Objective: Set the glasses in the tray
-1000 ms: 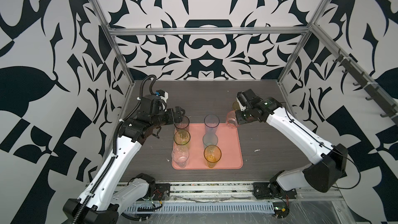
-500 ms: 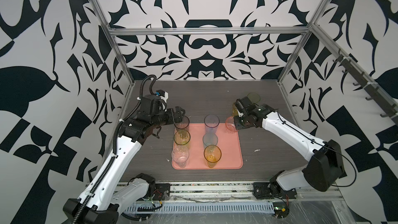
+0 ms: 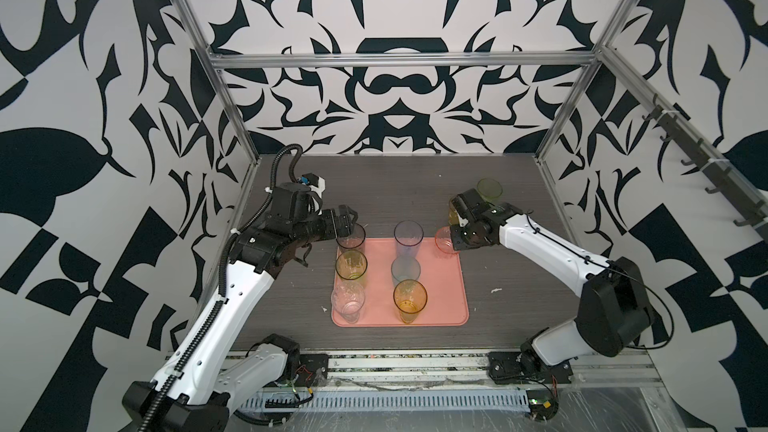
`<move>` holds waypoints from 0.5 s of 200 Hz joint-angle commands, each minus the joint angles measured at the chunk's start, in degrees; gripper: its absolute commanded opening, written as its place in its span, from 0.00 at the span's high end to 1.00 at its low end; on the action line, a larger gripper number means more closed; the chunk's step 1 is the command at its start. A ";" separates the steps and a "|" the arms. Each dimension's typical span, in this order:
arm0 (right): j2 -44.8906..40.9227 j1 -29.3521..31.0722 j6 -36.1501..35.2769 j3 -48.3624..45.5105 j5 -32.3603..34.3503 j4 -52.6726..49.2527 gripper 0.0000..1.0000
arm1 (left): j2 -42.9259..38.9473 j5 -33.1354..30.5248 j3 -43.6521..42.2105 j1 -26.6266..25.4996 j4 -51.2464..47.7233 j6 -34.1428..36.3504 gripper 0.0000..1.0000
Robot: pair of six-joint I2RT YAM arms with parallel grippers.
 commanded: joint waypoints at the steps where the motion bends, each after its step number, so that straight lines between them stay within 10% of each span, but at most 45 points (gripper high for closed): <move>1: 0.02 -0.42 0.94 -0.22 -1.00 2.26 1.00 | 0.50 0.85 0.62 -0.12 1.12 -0.26 0.01; 100: 2.52 -1.15 1.07 -0.23 -3.04 2.83 0.88 | 0.75 0.91 0.45 -0.14 1.24 -0.40 0.01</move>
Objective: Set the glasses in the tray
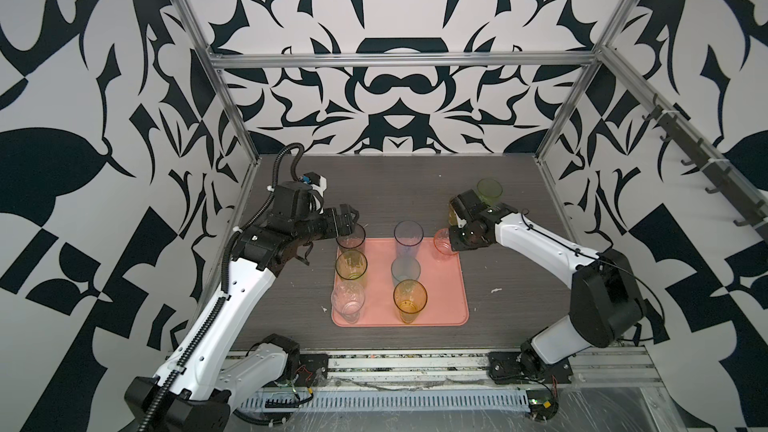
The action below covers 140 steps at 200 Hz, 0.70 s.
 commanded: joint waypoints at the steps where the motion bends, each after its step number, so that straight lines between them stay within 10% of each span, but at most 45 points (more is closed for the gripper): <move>1: -0.30 -0.33 0.64 0.45 -1.07 0.86 0.87 | -0.04 0.49 0.45 -0.11 0.42 -0.37 0.00; 30: -0.67 -0.35 0.59 1.50 -1.19 0.34 0.70 | -0.11 0.64 0.44 -0.14 0.41 -0.52 0.00; 140: -4.11 -1.02 -3.30 9.63 3.81 -3.07 0.60 | 0.06 0.61 0.96 -0.09 0.38 -0.96 0.01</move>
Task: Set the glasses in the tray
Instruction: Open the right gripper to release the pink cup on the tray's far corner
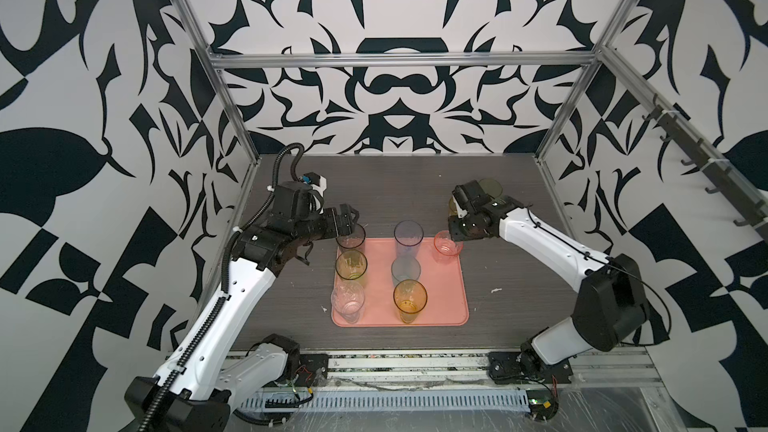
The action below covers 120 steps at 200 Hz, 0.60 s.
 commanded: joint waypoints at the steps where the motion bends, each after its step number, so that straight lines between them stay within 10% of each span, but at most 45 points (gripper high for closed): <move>1: -2.14 -0.80 -1.33 3.75 2.81 -1.19 0.60 | 0.04 0.56 1.01 -0.09 0.39 -0.70 0.01; 120: 0.26 -7.19 -3.44 6.87 7.66 7.83 0.52 | -0.27 0.09 0.63 -0.17 0.50 -0.88 0.01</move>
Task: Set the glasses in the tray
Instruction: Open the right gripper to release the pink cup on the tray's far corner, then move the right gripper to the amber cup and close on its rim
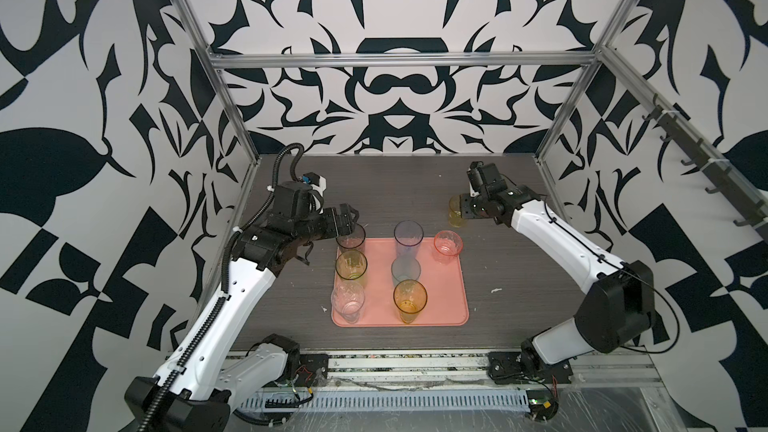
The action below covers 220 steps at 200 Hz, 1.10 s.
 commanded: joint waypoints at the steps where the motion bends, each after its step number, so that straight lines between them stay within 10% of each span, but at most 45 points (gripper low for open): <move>1: 0.79 -1.55 -0.42 1.99 1.43 2.96 0.52 | -0.26 0.13 0.62 -0.13 0.50 -0.30 0.01; 104: 5.44 -7.60 2.10 -0.98 -5.38 6.58 0.37 | -0.11 0.09 0.27 -0.17 0.57 0.00 0.01; 220: 14.44 -8.92 3.11 1.21 -9.34 7.24 0.50 | 0.36 0.12 0.70 -0.15 0.56 -0.13 0.01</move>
